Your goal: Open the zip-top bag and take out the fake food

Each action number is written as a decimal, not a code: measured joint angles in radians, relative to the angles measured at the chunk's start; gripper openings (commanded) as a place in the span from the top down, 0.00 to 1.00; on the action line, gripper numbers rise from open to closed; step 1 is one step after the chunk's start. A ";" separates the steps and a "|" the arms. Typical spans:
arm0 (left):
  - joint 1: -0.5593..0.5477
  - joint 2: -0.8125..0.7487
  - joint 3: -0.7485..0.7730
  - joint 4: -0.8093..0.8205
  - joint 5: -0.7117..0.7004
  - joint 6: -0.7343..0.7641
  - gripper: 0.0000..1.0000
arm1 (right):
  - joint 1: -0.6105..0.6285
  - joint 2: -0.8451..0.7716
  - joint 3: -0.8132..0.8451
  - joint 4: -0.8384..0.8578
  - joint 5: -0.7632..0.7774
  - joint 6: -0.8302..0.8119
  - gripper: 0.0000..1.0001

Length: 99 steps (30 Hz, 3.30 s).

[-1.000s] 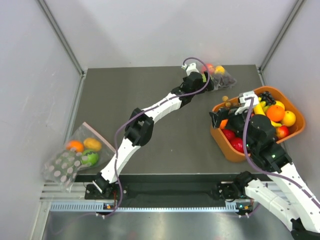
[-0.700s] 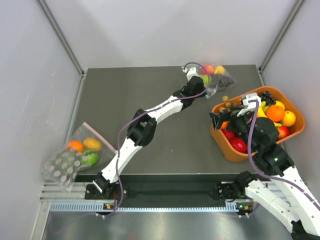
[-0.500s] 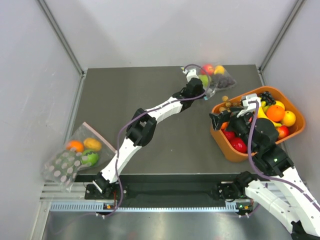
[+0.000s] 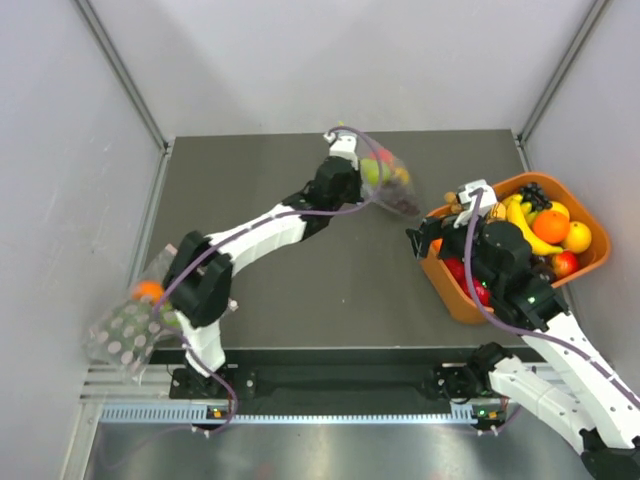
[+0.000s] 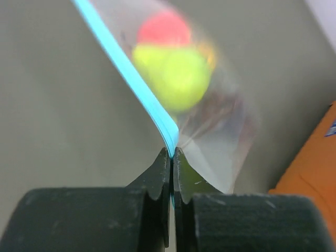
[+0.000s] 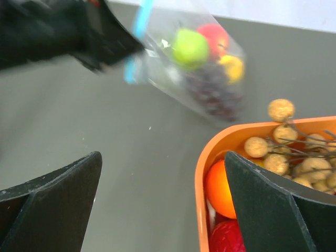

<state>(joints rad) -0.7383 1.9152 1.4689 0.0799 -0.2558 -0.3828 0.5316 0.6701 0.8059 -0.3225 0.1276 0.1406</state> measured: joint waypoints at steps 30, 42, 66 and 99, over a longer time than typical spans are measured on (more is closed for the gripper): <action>0.026 -0.687 -0.432 -0.334 0.260 0.052 1.00 | 0.042 0.070 -0.088 0.301 -0.463 -0.037 0.02; 0.026 -0.645 -0.461 -0.191 0.295 -0.213 1.00 | 0.314 0.268 -0.180 0.468 -0.285 -0.106 0.02; -0.007 -0.744 -0.624 0.006 0.407 -0.375 0.36 | 0.537 0.512 -0.209 0.766 0.351 -0.235 1.00; 0.080 -1.037 -1.139 0.636 0.324 -0.012 0.76 | 0.161 0.047 -0.211 0.526 -0.505 0.283 1.00</action>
<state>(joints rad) -0.6579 0.8783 0.3302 0.7158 0.0685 -0.3950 0.6926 0.7170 0.5945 0.2031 -0.3775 0.4232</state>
